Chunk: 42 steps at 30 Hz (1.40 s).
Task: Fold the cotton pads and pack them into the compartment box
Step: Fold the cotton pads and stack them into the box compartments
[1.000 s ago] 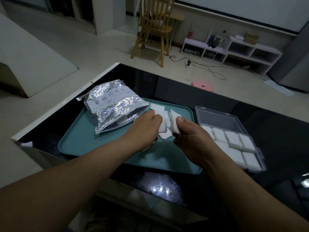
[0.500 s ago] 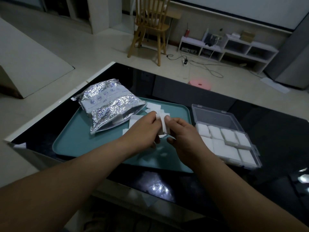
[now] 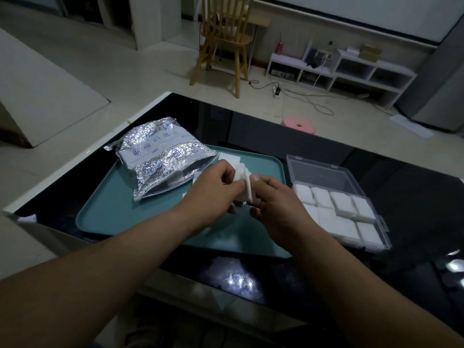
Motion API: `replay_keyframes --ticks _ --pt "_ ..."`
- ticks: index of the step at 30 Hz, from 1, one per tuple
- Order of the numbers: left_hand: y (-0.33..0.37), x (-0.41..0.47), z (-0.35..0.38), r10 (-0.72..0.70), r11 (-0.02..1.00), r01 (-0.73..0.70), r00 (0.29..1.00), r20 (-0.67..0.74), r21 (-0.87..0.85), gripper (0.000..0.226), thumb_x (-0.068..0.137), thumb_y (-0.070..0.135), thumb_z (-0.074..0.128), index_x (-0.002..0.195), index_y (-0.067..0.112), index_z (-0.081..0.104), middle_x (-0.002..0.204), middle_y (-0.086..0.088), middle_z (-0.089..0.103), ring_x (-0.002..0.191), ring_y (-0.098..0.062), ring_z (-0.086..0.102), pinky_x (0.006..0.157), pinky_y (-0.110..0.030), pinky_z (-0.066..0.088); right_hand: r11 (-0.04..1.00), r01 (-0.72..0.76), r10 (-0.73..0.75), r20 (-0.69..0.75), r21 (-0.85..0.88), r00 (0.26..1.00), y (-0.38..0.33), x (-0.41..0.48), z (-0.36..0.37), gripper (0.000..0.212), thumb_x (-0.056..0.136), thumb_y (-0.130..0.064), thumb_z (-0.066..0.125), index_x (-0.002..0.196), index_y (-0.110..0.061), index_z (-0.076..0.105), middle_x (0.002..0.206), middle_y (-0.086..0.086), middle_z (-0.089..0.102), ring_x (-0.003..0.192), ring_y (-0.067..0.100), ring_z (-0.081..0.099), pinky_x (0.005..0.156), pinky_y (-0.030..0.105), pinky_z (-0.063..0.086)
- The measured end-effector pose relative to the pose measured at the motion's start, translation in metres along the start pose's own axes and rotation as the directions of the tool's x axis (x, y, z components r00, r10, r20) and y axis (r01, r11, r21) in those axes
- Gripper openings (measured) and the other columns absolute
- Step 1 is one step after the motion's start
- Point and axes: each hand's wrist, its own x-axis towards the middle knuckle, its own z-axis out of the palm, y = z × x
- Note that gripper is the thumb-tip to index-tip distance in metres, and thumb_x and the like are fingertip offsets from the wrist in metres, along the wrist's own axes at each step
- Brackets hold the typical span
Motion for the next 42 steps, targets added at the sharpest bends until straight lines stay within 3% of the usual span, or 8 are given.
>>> replay_keyframes --ticks 11,17,21,25,30,36,39,42 --pt "-0.002 -0.001 0.002 -0.046 0.999 0.046 0.999 0.001 -0.003 0.028 0.093 0.022 0.070 0.079 0.015 0.046 0.074 0.000 0.053 0.067 -0.013 0.055 0.055 -0.032 0.053 0.961 0.103 -0.101 0.020 -0.257 0.995 -0.004 -0.008 -0.003 0.028 0.103 -0.038 0.061 0.108 -0.014 0.074 0.101 0.003 0.079 0.090 0.016 0.074 0.075 0.033 0.052" --pt "0.002 0.001 -0.005 -0.093 0.996 0.094 0.990 -0.104 0.009 0.024 0.088 0.019 0.067 0.088 0.003 0.048 0.092 -0.022 0.069 0.074 -0.017 0.072 0.078 -0.053 0.061 0.976 0.088 -0.110 -0.106 -0.197 0.988 -0.006 -0.002 -0.012 0.020 0.104 -0.025 0.062 0.096 -0.010 0.072 0.088 0.005 0.076 0.076 0.018 0.067 0.065 0.033 0.052" --pt "0.005 -0.003 0.000 -0.052 0.997 0.060 0.986 -0.159 0.050 0.021 0.085 0.024 0.063 0.079 0.019 0.044 0.082 -0.015 0.068 0.078 -0.019 0.073 0.081 -0.057 0.057 0.583 0.196 -0.524 -0.181 -0.788 0.832 -0.005 -0.007 -0.008 0.023 0.104 -0.035 0.057 0.085 -0.022 0.060 0.078 -0.005 0.064 0.072 0.013 0.061 0.064 0.034 0.051" --pt "0.002 -0.008 0.021 -0.163 0.957 0.150 0.986 -0.035 -0.249 0.016 0.101 0.024 0.056 0.095 0.016 0.045 0.091 -0.007 0.066 0.087 -0.024 0.072 0.072 -0.039 0.063 0.423 0.272 -0.606 -0.047 -0.864 0.794 -0.002 -0.010 0.013 0.024 0.101 -0.037 0.058 0.081 -0.025 0.055 0.073 -0.007 0.059 0.066 0.010 0.056 0.060 0.034 0.049" --pt "0.005 -0.009 0.020 -0.273 0.798 0.257 0.961 0.053 -0.545 0.032 0.103 0.014 0.039 0.133 0.024 0.046 0.106 -0.003 0.072 0.080 -0.011 0.070 0.056 -0.025 0.054 0.485 0.305 -0.585 -0.046 -0.819 0.809 -0.002 -0.010 0.022 0.024 0.100 -0.041 0.061 0.081 -0.026 0.060 0.072 -0.009 0.063 0.068 0.007 0.059 0.065 0.036 0.053" --pt "0.008 -0.003 0.009 -0.279 0.743 0.270 0.957 0.084 -0.613 0.014 0.105 0.032 0.052 0.111 0.020 0.054 0.077 0.003 0.065 0.064 -0.010 0.065 0.059 -0.027 0.048 0.655 0.442 -0.416 0.196 -0.613 0.888 -0.017 -0.012 0.028 0.022 0.093 -0.029 0.057 0.096 -0.019 0.076 0.084 0.000 0.076 0.077 0.017 0.070 0.070 0.040 0.059" --pt "0.015 0.014 -0.022 -0.394 0.663 0.275 0.919 -0.013 -0.696 0.014 0.101 0.019 0.053 0.114 0.020 0.057 0.071 0.000 0.055 0.051 -0.011 0.047 0.046 -0.019 0.031 0.838 0.371 -0.389 0.038 -0.400 0.920 -0.042 -0.003 0.010 0.021 0.099 -0.022 0.056 0.102 -0.019 0.076 0.095 0.001 0.077 0.079 0.014 0.068 0.066 0.031 0.055" --pt "0.019 0.025 -0.046 -0.413 0.649 0.225 0.906 -0.088 -0.727 0.022 0.096 0.004 0.048 0.106 0.022 0.057 0.070 0.001 0.050 0.055 -0.011 0.042 0.040 -0.017 0.025 0.753 0.250 -0.386 -0.100 -0.608 0.917 -0.047 0.021 -0.013 0.016 0.102 -0.019 0.056 0.101 -0.018 0.072 0.093 0.001 0.074 0.082 0.019 0.069 0.073 0.040 0.059"
